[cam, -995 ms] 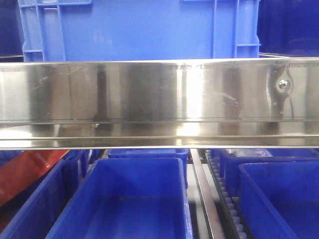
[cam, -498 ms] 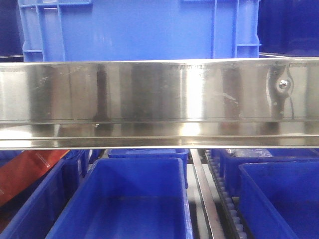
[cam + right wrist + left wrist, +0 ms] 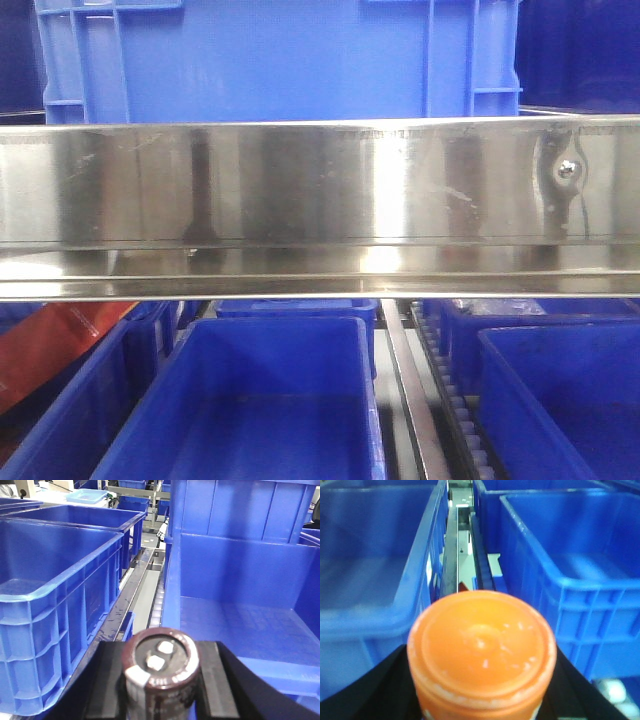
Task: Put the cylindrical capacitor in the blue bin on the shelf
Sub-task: 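Lower left gripper into a blue bin and open it, releasing the orange cylinder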
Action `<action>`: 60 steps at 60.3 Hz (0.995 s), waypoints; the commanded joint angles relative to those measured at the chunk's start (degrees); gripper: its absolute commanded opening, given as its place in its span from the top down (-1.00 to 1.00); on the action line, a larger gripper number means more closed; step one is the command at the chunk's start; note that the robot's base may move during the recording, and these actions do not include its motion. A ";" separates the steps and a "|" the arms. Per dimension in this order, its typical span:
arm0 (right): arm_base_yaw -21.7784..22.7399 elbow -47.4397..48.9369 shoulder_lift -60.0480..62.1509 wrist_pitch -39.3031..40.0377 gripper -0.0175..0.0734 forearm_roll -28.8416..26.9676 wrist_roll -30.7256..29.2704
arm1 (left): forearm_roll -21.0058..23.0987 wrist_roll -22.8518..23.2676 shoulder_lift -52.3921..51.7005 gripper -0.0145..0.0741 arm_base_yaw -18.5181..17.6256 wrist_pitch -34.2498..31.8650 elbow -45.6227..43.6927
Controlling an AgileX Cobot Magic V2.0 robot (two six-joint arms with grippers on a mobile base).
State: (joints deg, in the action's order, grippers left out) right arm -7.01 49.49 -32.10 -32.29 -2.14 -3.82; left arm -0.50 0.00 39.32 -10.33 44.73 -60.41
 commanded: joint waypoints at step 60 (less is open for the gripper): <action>-0.01 0.53 0.08 0.59 0.97 -0.08 -0.13 | 0.50 -4.12 60.75 0.88 -24.36 -4.50 -43.83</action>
State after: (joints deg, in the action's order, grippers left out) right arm -7.01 49.49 -32.10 -32.29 -2.14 -3.82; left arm 0.00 -3.92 99.18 -34.39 42.93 -103.53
